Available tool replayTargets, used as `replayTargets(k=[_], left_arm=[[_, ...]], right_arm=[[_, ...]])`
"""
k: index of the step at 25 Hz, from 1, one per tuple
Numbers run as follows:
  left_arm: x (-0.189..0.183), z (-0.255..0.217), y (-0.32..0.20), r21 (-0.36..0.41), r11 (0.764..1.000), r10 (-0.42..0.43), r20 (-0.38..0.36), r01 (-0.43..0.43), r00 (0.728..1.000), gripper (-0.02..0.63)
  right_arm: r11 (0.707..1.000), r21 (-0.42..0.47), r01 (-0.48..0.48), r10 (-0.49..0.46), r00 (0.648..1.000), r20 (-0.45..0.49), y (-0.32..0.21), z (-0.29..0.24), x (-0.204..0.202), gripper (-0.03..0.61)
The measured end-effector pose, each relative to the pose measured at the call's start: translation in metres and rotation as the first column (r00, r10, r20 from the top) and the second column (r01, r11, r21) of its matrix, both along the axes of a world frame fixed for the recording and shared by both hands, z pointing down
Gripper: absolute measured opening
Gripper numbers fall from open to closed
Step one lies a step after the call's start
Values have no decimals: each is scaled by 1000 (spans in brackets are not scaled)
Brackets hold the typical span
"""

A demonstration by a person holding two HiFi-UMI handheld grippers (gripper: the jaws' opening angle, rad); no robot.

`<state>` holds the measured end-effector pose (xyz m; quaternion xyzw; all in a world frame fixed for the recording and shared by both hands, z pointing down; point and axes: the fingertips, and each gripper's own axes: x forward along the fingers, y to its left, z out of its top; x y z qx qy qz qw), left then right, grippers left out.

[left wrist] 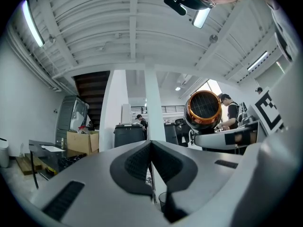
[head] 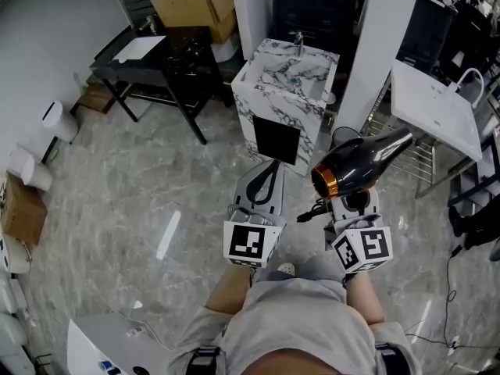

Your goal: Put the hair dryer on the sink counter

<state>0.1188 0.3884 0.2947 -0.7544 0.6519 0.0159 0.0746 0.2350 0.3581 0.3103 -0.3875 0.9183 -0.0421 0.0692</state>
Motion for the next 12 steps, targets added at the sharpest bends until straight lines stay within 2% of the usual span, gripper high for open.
replayTargets(k=[8,12], left_arm=[[-15,3,-33,9,1000,1,-18,0,1000,14],[-29,12,-64,-20,1000,-17,3,17,1000,14]], right_arm=[[1000,-18,-13,13,1000,6,-33,7,-11,202],[1000,-17,0,0,1000,1,-65,11,-24,202]])
